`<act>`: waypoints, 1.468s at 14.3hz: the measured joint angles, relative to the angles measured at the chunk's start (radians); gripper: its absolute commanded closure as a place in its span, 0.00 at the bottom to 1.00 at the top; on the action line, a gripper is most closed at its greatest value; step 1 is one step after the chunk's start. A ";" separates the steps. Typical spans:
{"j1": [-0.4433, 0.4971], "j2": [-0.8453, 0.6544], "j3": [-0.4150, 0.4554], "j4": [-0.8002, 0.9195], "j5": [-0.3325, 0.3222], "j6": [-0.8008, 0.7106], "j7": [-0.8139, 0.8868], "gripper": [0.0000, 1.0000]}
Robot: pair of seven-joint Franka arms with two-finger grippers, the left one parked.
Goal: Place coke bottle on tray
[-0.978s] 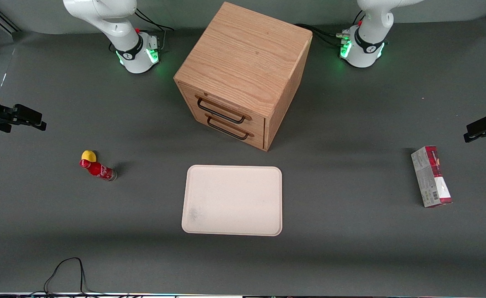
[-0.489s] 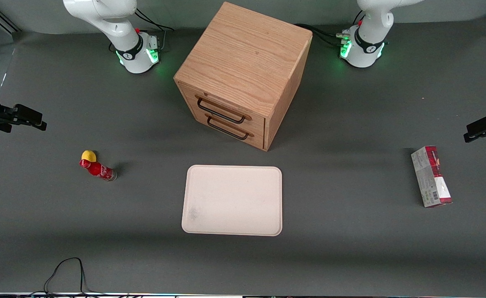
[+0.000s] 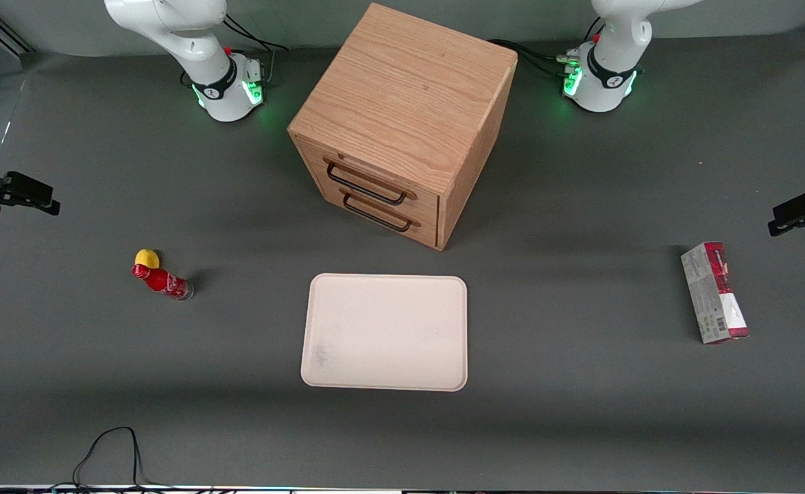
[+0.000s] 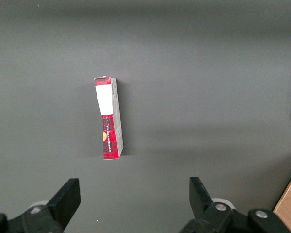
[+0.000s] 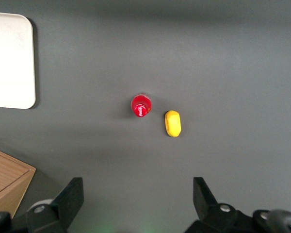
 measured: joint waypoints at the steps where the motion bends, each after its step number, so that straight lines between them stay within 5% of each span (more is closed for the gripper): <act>1: 0.000 0.000 -0.004 -0.001 0.000 0.000 -0.006 0.00; 6: 0.004 0.000 -0.005 -0.044 0.000 0.040 -0.009 0.00; 17: 0.036 0.025 0.000 -0.422 0.013 0.489 -0.009 0.00; 21: 0.036 0.055 0.000 -0.453 0.013 0.547 -0.009 0.00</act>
